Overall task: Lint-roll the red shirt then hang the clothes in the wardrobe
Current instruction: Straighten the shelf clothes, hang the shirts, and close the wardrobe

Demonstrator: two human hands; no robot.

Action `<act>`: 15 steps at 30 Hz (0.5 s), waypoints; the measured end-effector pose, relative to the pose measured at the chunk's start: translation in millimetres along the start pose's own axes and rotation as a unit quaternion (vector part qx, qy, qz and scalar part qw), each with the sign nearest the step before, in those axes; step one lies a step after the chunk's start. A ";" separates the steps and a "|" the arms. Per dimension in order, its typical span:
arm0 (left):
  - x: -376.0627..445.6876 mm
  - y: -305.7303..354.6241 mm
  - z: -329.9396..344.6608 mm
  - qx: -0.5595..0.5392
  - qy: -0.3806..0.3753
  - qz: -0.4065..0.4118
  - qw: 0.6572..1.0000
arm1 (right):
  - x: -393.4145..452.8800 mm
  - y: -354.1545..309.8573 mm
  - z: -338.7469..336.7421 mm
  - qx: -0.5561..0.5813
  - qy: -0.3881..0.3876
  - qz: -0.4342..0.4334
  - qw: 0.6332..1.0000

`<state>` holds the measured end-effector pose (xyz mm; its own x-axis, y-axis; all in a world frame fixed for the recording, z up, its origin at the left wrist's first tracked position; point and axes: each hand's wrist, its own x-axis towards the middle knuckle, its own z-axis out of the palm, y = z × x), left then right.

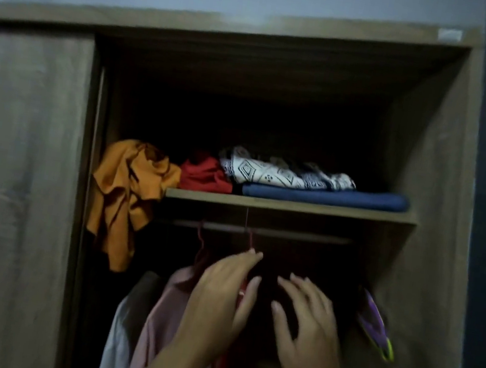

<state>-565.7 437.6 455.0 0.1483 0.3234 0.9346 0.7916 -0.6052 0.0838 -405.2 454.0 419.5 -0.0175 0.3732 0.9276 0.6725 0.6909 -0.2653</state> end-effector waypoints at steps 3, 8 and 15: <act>60.0 -17.8 -14.8 0.051 0.019 0.032 0.998 | 71.3 -11.2 0.5 0.005 0.010 -0.045 0.999; 132.4 -41.1 -25.7 0.113 0.037 0.020 0.993 | 164.5 -13.2 2.1 -0.020 0.008 -0.105 0.994; 202.1 -69.0 -16.1 0.181 -0.159 -0.016 0.970 | 242.7 1.1 14.1 -0.110 -0.169 -0.063 0.978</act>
<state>-599.9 533.0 643.6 0.2496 0.5809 0.7748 0.9466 -0.3149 -0.0688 -419.1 554.0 640.6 -0.3282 0.5028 0.7997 0.7912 0.6088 -0.0581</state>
